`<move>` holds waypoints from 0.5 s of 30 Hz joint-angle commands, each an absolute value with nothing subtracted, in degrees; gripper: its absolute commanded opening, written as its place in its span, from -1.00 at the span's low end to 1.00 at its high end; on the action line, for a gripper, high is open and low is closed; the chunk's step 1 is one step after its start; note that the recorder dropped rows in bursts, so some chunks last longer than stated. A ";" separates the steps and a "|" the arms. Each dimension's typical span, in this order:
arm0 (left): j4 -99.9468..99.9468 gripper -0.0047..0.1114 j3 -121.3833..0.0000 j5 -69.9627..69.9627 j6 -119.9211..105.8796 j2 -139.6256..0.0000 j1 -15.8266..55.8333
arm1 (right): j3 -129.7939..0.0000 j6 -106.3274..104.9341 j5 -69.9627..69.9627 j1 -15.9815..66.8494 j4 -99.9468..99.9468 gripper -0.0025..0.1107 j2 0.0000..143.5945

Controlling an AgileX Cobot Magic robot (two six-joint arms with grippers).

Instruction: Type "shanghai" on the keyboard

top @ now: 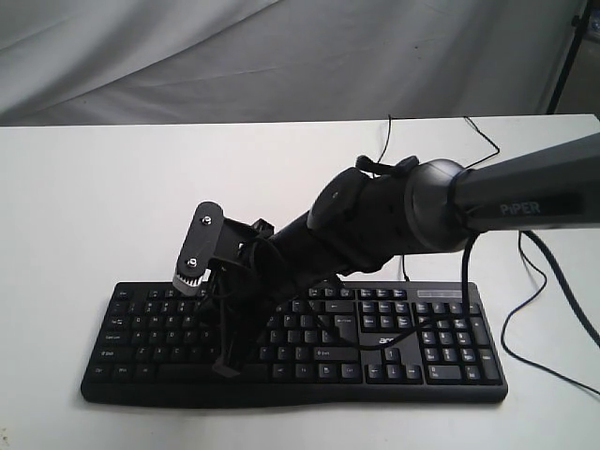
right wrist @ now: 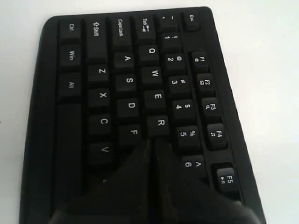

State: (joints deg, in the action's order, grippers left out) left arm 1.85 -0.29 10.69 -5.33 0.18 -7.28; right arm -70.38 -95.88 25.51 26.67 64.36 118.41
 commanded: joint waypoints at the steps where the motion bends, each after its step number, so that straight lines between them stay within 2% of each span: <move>1: 1.82 -0.91 0.00 10.52 -5.18 0.00 -7.07 | -70.73 -96.03 26.11 26.97 64.59 -0.96 118.36; 15: 1.82 -0.91 0.00 10.52 -5.18 0.00 -7.07 | -70.73 -97.24 25.91 27.59 65.29 -0.96 118.36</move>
